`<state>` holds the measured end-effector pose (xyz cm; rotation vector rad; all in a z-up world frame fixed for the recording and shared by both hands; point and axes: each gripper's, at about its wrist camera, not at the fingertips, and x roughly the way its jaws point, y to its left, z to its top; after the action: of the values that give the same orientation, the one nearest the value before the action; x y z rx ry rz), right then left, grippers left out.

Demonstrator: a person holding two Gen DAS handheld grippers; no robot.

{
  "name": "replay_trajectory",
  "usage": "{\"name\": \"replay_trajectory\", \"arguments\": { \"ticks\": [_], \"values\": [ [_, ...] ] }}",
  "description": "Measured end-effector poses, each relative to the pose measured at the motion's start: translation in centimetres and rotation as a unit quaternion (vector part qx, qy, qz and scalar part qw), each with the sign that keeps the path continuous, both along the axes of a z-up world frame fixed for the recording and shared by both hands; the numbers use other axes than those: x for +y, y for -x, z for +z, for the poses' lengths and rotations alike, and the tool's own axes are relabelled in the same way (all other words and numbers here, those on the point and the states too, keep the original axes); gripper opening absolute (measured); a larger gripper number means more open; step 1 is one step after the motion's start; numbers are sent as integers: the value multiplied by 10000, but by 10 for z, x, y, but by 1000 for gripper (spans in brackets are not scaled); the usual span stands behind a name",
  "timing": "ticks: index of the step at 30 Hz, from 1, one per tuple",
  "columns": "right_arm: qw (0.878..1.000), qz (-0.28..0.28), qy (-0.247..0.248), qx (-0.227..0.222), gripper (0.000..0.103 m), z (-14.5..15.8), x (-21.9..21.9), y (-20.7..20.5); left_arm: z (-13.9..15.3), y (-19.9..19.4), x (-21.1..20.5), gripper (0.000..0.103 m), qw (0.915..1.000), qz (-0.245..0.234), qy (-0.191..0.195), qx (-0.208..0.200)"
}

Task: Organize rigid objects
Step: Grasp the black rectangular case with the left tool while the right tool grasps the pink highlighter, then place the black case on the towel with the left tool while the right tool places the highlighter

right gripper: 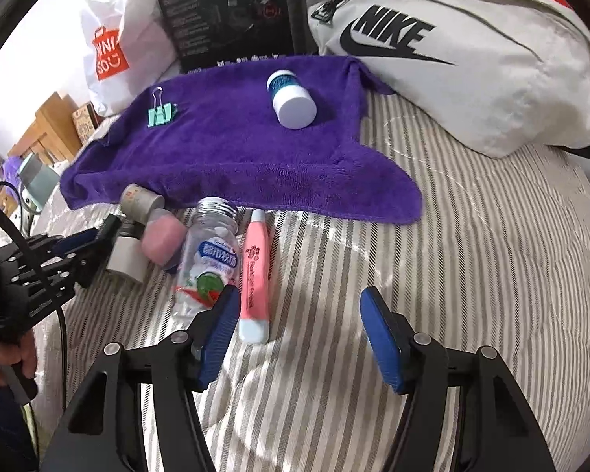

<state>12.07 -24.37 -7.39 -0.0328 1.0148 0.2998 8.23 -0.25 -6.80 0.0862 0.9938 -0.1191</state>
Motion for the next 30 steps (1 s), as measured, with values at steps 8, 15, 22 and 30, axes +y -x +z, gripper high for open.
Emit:
{"name": "replay_trajectory", "arguments": {
  "ticks": [8,15,22,30],
  "values": [
    [9989,336,332,-78,49,-10,23,-9,1,-2,0,22,10000,27,26,51],
    [9960,673,524,-251,15,-9,34,-5,0,0,0,22,10000,7,48,-3],
    [9984,457,323,-29,16,-8,5,8,1,3,4,22,10000,38,53,38],
    [9970,436,596,-221,16,-10,9,14,1,0,1,22,10000,43,8,-43]
  ]
}}
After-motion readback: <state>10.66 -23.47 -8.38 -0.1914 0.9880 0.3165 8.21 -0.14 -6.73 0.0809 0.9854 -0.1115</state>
